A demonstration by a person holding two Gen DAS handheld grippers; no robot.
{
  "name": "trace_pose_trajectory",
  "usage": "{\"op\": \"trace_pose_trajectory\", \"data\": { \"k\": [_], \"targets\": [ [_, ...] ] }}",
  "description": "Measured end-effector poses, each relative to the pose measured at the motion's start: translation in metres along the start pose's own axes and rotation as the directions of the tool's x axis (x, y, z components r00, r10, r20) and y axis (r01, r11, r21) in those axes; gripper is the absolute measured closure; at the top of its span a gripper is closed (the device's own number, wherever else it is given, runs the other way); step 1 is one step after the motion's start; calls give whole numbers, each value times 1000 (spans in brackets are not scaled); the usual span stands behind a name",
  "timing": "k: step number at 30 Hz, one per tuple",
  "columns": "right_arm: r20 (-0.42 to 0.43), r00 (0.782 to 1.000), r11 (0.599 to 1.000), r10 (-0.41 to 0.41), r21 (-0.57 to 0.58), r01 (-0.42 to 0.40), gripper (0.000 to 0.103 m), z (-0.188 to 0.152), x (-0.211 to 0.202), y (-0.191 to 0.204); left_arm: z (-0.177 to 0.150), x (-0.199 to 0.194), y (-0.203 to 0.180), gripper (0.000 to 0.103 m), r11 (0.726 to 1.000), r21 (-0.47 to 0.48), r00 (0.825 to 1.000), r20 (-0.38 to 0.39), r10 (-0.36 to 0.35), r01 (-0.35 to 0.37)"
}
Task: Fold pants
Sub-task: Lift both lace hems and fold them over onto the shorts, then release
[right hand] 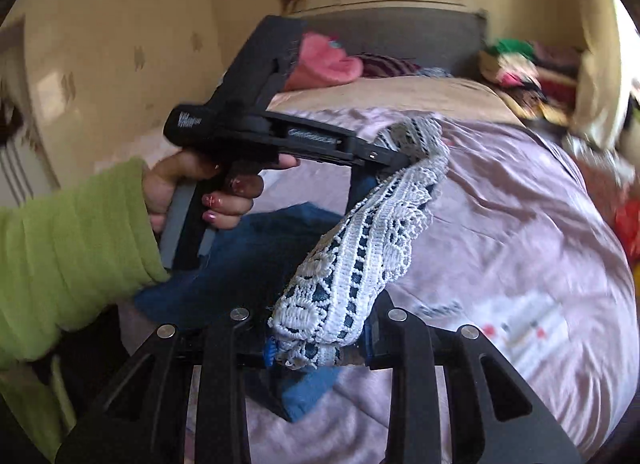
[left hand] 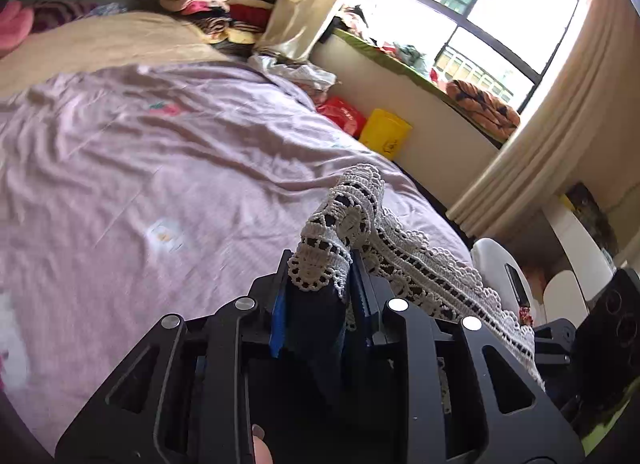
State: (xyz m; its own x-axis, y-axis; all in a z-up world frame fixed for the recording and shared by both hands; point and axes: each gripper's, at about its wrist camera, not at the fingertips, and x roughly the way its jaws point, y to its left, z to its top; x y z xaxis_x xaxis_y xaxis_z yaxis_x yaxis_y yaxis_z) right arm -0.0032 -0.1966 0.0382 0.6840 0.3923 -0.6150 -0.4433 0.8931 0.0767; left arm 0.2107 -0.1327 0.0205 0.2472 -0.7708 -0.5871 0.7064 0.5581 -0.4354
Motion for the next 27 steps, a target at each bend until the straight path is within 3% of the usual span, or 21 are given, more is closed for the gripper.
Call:
{"op": "trace_pose_trajectory", "data": {
  "k": [6, 10, 13, 14, 16, 18, 23, 27],
  "targets": [
    [-118, 993, 991, -7, -131, -9, 75, -13, 50, 35, -25, -16, 31, 74, 988, -105, 993, -50, 108, -112],
    [-141, 990, 964, -9, -266, -29, 71, -18, 64, 63, -36, -47, 58, 51, 962, -256, 995, -6, 101, -99],
    [-167, 986, 943, -4, -328, -52, 67, -20, 75, 81, -45, -71, 81, 41, 923, -384, 996, 62, 67, -38],
    [-179, 984, 942, 8, -328, -67, 61, -21, 78, 86, -48, -79, 86, 40, 911, -412, 994, 88, 63, -21],
    [-188, 981, 942, 48, -319, -107, 51, -23, 79, 89, -56, -91, 94, 37, 887, -461, 990, 132, 48, 18],
    [-198, 975, 940, 100, -304, -158, 48, -25, 79, 89, -62, -96, 97, 32, 873, -486, 988, 149, 39, 38],
    [-145, 968, 967, 206, -123, -224, 38, -16, 57, 52, -73, -85, 93, 32, 870, -492, 992, 82, 96, -43],
    [-75, 986, 987, 148, 68, -143, 31, 2, 44, -9, -76, -73, 93, 32, 878, -468, 990, 36, 134, -102]
  ]
}}
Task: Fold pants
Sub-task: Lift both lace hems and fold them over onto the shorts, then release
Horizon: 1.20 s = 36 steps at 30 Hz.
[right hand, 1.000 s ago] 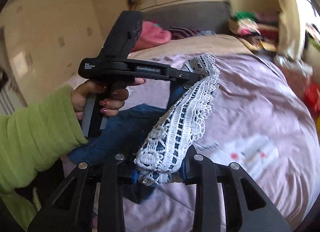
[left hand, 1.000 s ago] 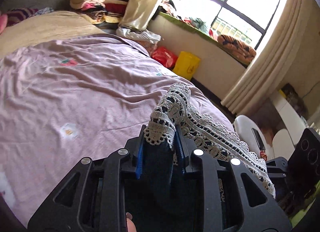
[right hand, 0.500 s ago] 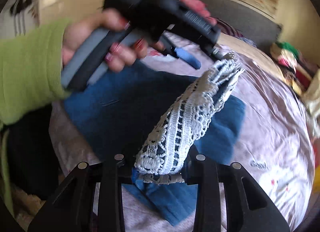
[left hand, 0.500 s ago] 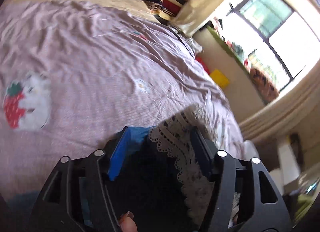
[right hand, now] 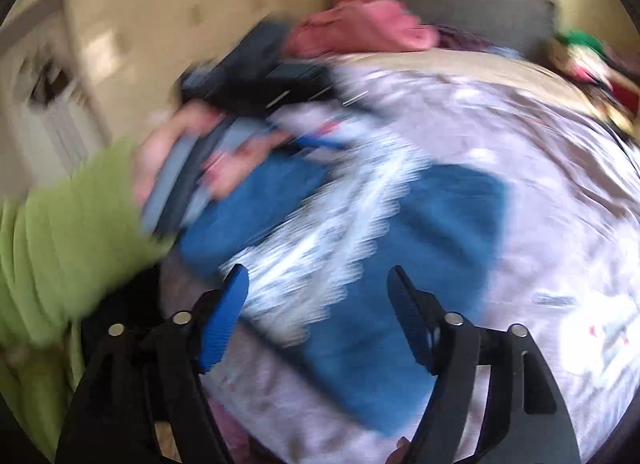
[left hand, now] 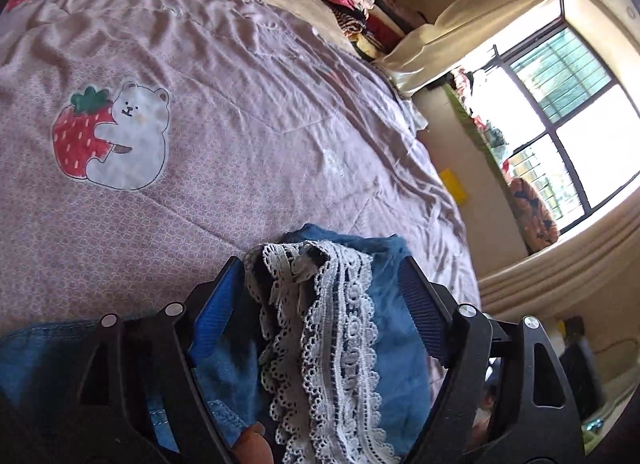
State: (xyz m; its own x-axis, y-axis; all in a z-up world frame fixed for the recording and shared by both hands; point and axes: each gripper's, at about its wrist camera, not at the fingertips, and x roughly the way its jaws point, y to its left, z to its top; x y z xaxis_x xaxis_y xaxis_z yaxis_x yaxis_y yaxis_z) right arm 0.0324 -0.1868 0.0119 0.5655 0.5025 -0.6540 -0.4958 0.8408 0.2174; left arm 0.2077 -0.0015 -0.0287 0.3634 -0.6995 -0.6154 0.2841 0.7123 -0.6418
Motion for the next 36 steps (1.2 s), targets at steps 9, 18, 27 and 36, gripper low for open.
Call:
{"op": "trace_pose_trajectory", "data": {
  "k": [9, 18, 27, 36],
  "targets": [
    [-44, 999, 929, 32, 370, -13, 29, 48, 38, -120, -1, 17, -2, 56, 992, 41, 993, -10, 118, -118],
    [-105, 978, 884, 180, 453, -115, 86, 68, 88, -130, -7, -4, -9, 87, 991, 69, 993, 55, 106, -110],
    [-179, 983, 941, 45, 338, 19, 79, 64, 111, -122, -12, 16, 4, 79, 967, 67, 969, 39, 243, -245],
    [-67, 998, 967, 5, 255, 13, 41, 53, 48, -93, -26, -31, -11, 63, 965, 41, 962, 101, 255, -261]
  ]
}}
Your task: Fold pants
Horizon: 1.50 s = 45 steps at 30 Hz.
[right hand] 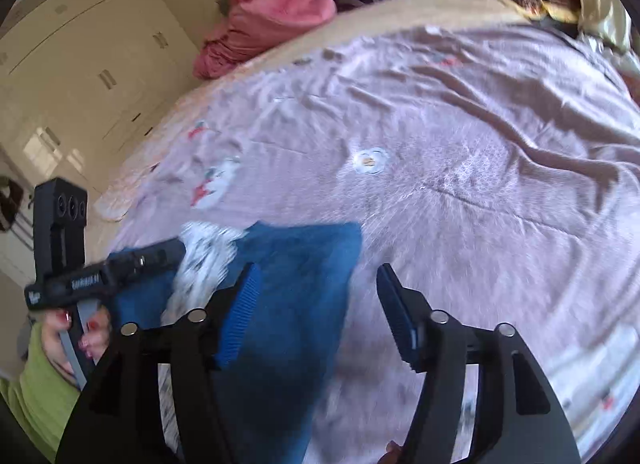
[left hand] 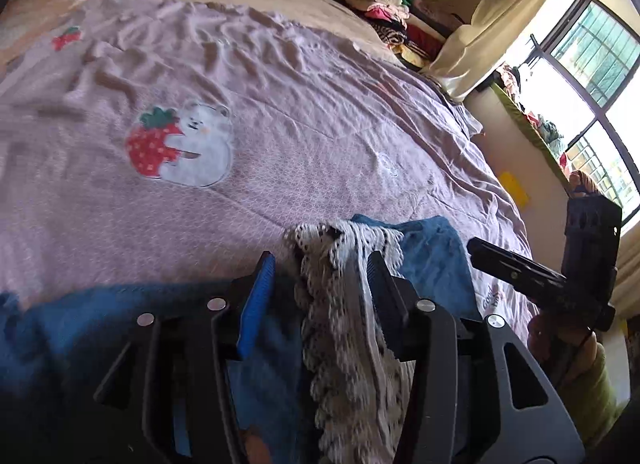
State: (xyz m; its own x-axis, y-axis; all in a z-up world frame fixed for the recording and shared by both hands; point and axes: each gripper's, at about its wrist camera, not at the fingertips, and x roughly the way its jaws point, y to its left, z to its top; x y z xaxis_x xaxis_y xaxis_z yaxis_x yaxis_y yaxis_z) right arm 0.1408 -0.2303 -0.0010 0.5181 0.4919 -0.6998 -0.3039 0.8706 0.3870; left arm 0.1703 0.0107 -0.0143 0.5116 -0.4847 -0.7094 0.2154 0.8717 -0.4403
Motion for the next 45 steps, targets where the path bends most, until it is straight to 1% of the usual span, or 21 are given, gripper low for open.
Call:
{"op": "trace_pose_trajectory", "data": {
  "k": [3, 7, 9, 12, 14, 16, 18, 20, 21, 22, 23, 24, 26, 28, 30, 32, 34, 36, 38, 43, 45],
  "targets": [
    [14, 1000, 999, 4, -38, -3, 37, -21, -17, 12, -18, -28, -4, 61, 1000, -6, 1000, 17, -5, 5],
    [7, 1000, 997, -19, -76, 20, 35, -50, -30, 25, -55, -52, -14, 60, 1000, 8, 1000, -18, -5, 5],
    [5, 1000, 996, -27, -89, 27, 35, -62, -33, 30, -71, -55, -18, 60, 1000, -2, 999, -39, -13, 13],
    [-3, 1000, 995, -19, -93, 18, 35, -75, -34, 36, -90, -50, -27, 60, 1000, 19, 997, -74, 3, -1],
    [-25, 999, 995, -25, -98, 23, 35, -81, -32, 39, -99, -45, -32, 60, 998, 43, 994, -98, 42, -38],
    [-32, 999, 994, -34, -105, 31, 33, -86, -31, 42, -106, -39, -32, 60, 998, 33, 989, -131, 64, -60],
    [-41, 998, 993, -53, -105, 48, 27, -90, -29, 43, -111, -34, -33, 60, 997, 27, 985, -160, 70, -66],
    [-55, 997, 995, -52, -93, 47, 27, -95, -25, 44, -114, -31, -32, 62, 997, 28, 984, -157, 81, -78],
    [-60, 997, 995, -49, -92, 43, 27, -96, -24, 44, -115, -30, -32, 82, 996, 24, 985, -151, 87, -84],
    [-66, 996, 994, -58, -92, 52, 27, -98, -22, 45, -117, -28, -32, 91, 996, 17, 983, -156, 92, -90],
    [-73, 995, 993, -73, -100, 65, 27, -100, -20, 47, -117, -29, -34, 93, 995, 24, 983, -157, 98, -96],
    [-72, 995, 992, -75, -112, 66, 27, -102, -20, 50, -118, -33, -37, 98, 994, 39, 983, -153, 105, -100],
    [-56, 994, 987, -97, -134, 89, 27, -103, -25, 56, -119, -43, -44, 103, 991, 66, 982, -142, 122, -113],
    [-24, 993, 980, -118, -166, 113, 27, -103, -30, 62, -123, -49, -41, 103, 987, 70, 979, -136, 151, -142],
    [8, 988, 968, -151, -201, 150, 27, -103, -32, 69, -128, -46, -37, 103, 982, 70, 973, -143, 181, -173],
    [28, 987, 962, -160, -219, 162, 27, -103, -34, 74, -131, -41, -34, 103, 981, 71, 971, -145, 191, -182],
    [35, 989, 960, -144, -239, 148, 27, -102, -35, 77, -132, -40, -35, 103, 978, 85, 969, -142, 203, -193],
    [27, 988, 953, -155, -261, 157, 27, -103, -31, 80, -132, -39, -36, 103, 977, 87, 969, -141, 203, -193],
    [10, 990, 953, -142, -270, 139, 28, -104, -27, 82, -132, -39, -35, 103, 979, 80, 970, -141, 199, -189],
    [-63, 979, 938, -196, -302, 168, 27, -112, -3, 83, -132, -40, -37, 103, 979, 83, 971, -138, 194, -184],
    [-71, 978, 940, -194, -299, 165, 26, -115, 1, 81, -131, -42, -38, 101, 979, 84, 972, -132, 194, -185]
  ]
}}
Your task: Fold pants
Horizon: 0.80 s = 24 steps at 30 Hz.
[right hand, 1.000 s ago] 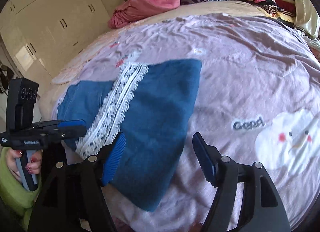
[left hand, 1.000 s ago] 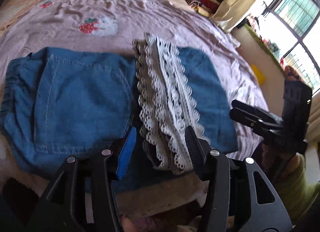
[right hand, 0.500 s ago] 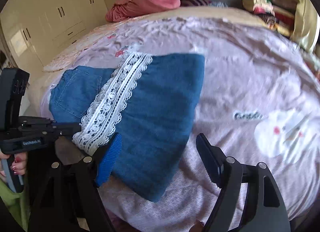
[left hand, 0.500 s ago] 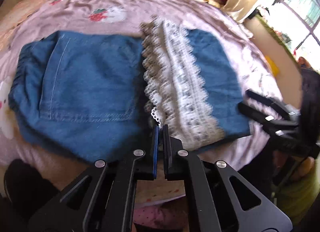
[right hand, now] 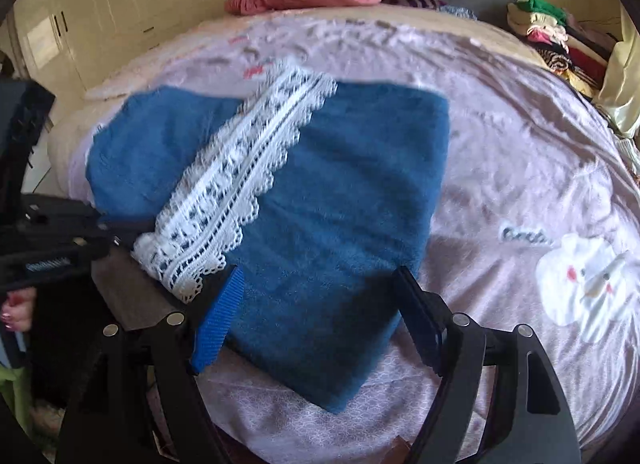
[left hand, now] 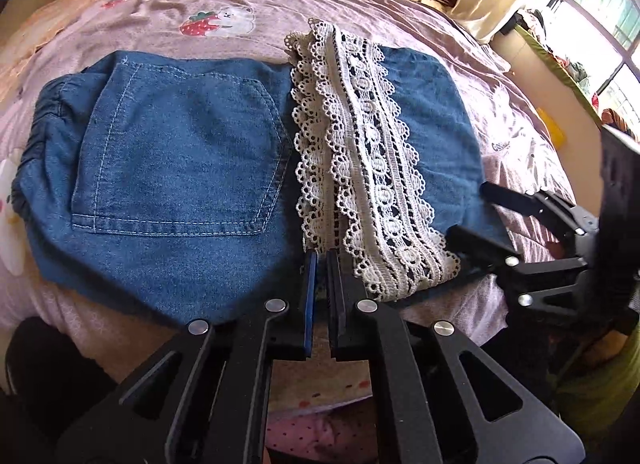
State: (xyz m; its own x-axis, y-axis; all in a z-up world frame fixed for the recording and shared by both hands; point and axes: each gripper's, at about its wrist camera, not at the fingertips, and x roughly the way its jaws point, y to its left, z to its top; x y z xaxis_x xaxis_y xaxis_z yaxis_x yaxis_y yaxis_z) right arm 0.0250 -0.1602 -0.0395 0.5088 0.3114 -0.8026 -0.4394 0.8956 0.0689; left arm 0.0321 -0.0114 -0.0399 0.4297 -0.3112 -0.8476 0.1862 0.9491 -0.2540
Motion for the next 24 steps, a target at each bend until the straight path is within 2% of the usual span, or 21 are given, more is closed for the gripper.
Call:
{"op": "trace_pose_trajectory", "data": {
  "k": [2, 5, 7, 11, 12, 14, 16, 24],
  "targets": [
    [-1, 1000, 1000, 11, 8, -11, 26, 0, -1, -2, 1, -4, -1, 99, 1000, 1, 1000, 8, 1, -1],
    [7, 999, 999, 37, 37, -37, 26, 3, -8, -5, 2, -12, 0, 89, 1000, 1, 1000, 28, 12, -12],
    [21, 999, 998, 46, 43, -47, 26, 5, -15, -7, 4, -21, 0, 74, 1000, 2, 999, 47, 26, -26],
    [58, 996, 997, 64, 46, -67, 26, 13, -31, -4, 6, -34, 2, 60, 998, -1, 996, 74, 59, -59],
    [64, 996, 997, 63, 45, -66, 26, 14, -33, -3, 7, -37, 3, 53, 998, -5, 994, 81, 68, -68],
    [78, 995, 997, 66, 40, -69, 26, 18, -39, -1, 6, -43, 4, 51, 997, -11, 993, 91, 75, -74],
    [85, 994, 997, 67, 40, -70, 25, 22, -41, 2, 7, -47, 6, 42, 996, -14, 991, 102, 84, -83],
    [97, 994, 998, 59, 16, -61, 23, 31, -48, 13, 8, -60, 12, 24, 994, -17, 984, 140, 110, -109]
  ]
}}
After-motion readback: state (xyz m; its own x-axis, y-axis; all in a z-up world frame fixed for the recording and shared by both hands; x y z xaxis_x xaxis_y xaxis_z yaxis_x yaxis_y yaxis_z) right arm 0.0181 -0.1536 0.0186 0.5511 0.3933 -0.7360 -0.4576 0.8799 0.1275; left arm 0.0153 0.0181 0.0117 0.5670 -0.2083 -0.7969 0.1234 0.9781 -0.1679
